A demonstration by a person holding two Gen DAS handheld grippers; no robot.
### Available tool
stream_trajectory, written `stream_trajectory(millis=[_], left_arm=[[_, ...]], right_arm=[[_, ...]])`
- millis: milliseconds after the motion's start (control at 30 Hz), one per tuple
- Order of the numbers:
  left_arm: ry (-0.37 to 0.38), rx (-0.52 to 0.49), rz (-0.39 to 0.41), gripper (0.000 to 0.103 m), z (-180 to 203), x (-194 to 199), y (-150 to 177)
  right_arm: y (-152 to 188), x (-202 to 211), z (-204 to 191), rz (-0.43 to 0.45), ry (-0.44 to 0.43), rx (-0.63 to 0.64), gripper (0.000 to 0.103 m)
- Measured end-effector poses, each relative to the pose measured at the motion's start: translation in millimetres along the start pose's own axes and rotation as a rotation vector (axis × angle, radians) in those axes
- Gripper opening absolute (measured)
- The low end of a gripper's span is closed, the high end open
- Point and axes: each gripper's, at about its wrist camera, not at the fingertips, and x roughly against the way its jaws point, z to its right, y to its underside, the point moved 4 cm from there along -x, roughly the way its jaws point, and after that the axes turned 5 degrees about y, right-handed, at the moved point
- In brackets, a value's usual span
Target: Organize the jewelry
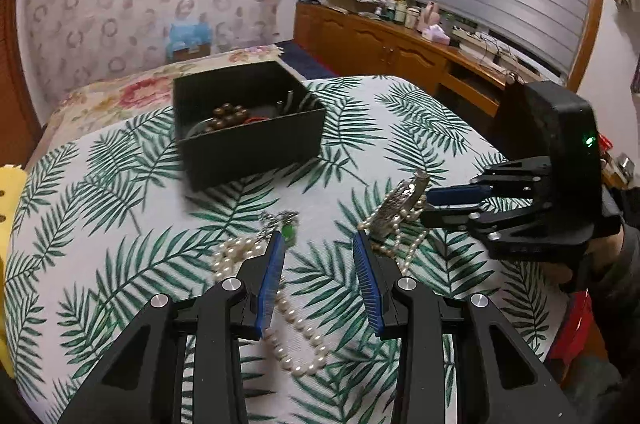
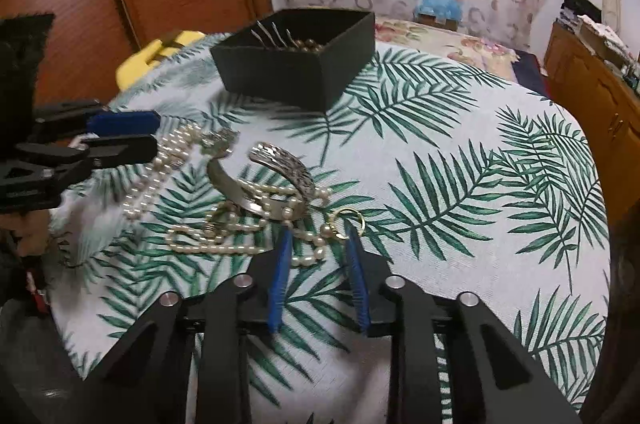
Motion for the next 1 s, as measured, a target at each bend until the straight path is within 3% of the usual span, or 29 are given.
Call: stream_trajectory(millis=[67, 167, 333, 433, 767, 1000], left_arm=[[0.003, 0.000, 0.002, 0.034, 1.6, -0.5, 0.2], [0.002, 0.011, -0.002, 0.034, 1.5, -1.6, 1.0], [0.000, 0.028, 0.002, 0.034, -2.6, 0.9, 3.4], [0.001, 0.028, 0.006, 0.034, -5.7, 3.3, 5.4], [0.000, 0.037, 0.018, 0.034, -10.4, 7.6, 6.4], [0.000, 0.043, 0.026, 0.034, -13.0, 11.2, 6.7]], right_arm=[[-0.2, -1.6, -3.6, 0.005, 0.017, 0.019, 0.024], [0.8, -1.2, -6.6, -0.001, 0.023, 0.038, 0.012], [6.0, 3.3, -12.6, -0.014, 0.042, 0.075, 0.007], [7.7, 6.3, -15.6, -0.015, 0.025, 0.080, 0.006], [-32.4, 61.6, -33.1, 0.164, 0.002, 0.102, 0.006], [-55.2, 82.5, -37.8, 0.220, 0.014, 0.123, 0.006]])
